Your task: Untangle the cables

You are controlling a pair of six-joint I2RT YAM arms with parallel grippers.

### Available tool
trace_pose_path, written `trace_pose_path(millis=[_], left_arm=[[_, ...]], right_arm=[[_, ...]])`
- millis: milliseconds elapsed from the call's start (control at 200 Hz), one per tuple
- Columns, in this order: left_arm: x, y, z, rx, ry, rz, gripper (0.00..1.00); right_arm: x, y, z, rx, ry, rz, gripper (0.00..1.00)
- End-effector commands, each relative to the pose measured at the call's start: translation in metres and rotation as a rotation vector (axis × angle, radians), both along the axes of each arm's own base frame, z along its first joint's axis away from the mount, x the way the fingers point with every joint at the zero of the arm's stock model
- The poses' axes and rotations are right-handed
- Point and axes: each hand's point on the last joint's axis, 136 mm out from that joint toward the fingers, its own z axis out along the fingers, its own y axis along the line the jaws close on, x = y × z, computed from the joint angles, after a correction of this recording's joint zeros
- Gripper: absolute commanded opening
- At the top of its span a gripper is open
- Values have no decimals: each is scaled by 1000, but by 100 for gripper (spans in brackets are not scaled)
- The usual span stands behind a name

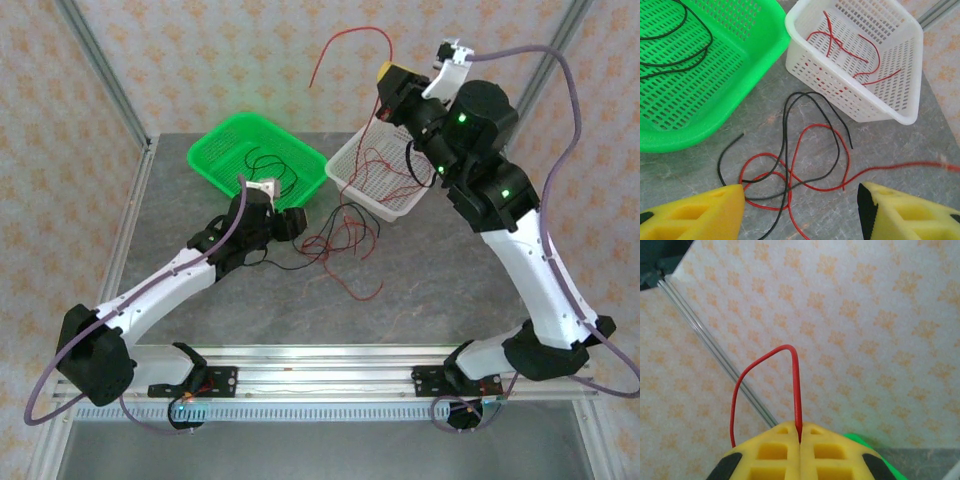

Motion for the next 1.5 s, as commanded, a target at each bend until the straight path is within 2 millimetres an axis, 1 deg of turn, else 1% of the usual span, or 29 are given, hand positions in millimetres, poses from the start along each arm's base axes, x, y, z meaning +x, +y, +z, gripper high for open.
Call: trace_pose_path(millis=[0, 100, 205, 290, 395, 475, 551, 646, 761, 846, 921, 961, 1031, 1076, 1091, 1286, 1496], left_arm=[[-5, -13, 21, -50, -75, -44, 62], [-10, -28, 24, -62, -105, -93, 62], [-20, -49, 26, -51, -176, -165, 62], [-26, -64, 25, -18, -254, -203, 62], [-27, -79, 29, 11, -338, -235, 62], [-19, -85, 35, 19, -388, -226, 63], [-5, -85, 40, 45, -431, -180, 64], [12, -93, 44, 79, -472, -156, 64], [29, -107, 38, 105, -487, -161, 64], [41, -117, 26, 127, -476, -162, 64], [50, -121, 17, 140, -462, -149, 57], [53, -122, 13, 143, -454, -143, 48], [56, -122, 7, 142, -444, -127, 24], [56, -120, 1, 145, -435, -119, 4], [57, -119, 0, 146, -433, -114, 0], [50, -106, -28, 165, -381, -88, 0], [33, -84, -73, 185, -300, -62, 0]], right_arm=[[-4, -13, 28, 12, -50, -41, 0], [-11, -18, 56, 60, -103, -42, 0], [-18, -23, 77, 109, -152, -39, 0], [-21, -25, 85, 136, -171, -35, 0], [-21, -26, 86, 151, -172, -38, 0], [-21, -26, 87, 157, -172, -37, 0], [-22, -26, 87, 163, -171, -33, 0], [-23, -27, 87, 169, -168, -31, 0], [-27, -30, 89, 175, -170, -33, 0], [-29, -32, 90, 177, -173, -31, 0], [-32, -35, 92, 183, -178, -32, 0], [-33, -35, 93, 183, -181, -33, 0], [-35, -37, 94, 182, -185, -37, 0], [-36, -39, 95, 182, -188, -44, 0], [-36, -40, 95, 180, -188, -47, 0], [-38, -50, 99, 186, -205, -91, 0], [-41, -62, 107, 190, -242, -149, 0]])
